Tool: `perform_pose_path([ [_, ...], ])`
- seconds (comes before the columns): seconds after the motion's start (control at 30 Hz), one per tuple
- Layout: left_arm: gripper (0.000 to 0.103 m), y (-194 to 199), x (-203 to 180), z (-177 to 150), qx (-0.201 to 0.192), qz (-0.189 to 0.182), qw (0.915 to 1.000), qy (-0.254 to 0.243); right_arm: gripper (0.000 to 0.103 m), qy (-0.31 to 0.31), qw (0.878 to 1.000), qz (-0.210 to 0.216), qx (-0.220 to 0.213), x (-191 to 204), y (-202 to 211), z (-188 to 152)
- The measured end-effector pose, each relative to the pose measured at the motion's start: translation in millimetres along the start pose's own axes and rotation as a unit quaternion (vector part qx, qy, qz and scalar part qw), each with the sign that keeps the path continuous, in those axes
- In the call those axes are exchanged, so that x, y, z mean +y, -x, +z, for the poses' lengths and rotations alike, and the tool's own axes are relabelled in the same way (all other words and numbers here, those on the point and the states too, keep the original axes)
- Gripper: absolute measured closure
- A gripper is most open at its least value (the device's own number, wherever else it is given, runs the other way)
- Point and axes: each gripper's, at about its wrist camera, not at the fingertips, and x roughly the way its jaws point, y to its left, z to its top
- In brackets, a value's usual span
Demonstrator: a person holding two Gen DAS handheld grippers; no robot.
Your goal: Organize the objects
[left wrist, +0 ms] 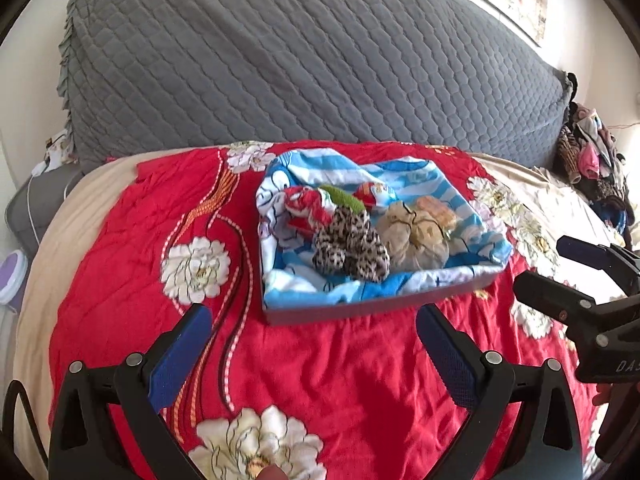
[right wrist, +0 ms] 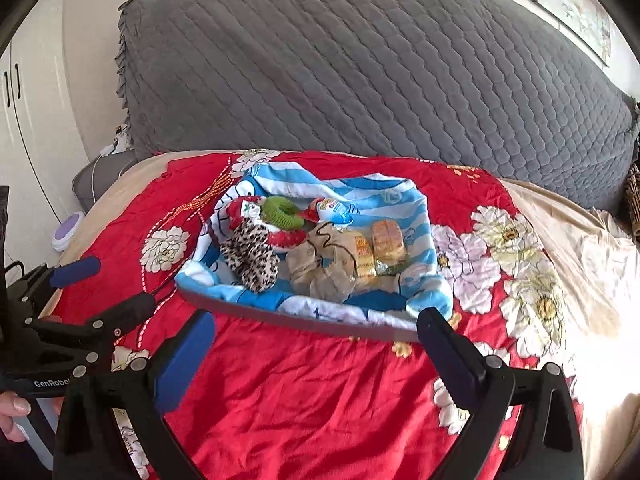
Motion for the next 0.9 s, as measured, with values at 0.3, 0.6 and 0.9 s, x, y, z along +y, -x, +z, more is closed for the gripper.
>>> perform_pose_path([
  [0.3, 0.001, 18, 1, -25, -0.002, 0.005, 1.0, 0.006, 0.001, -0.008, 1.0, -0.004, -0.001, 5, 15, -19],
  [0.6, 0.001, 25, -2, -35, -0.008, 0.003, 0.9999, 0.013, 0.001, -0.021, 1.0, -0.008, -0.002, 5, 20, -40],
  [0.9, 0.001, 24, -15, -47, -0.007, -0.004, 1.0, -0.002, 0.001, -0.03, 1.0, -0.005, 0.002, 3, 18, -61],
])
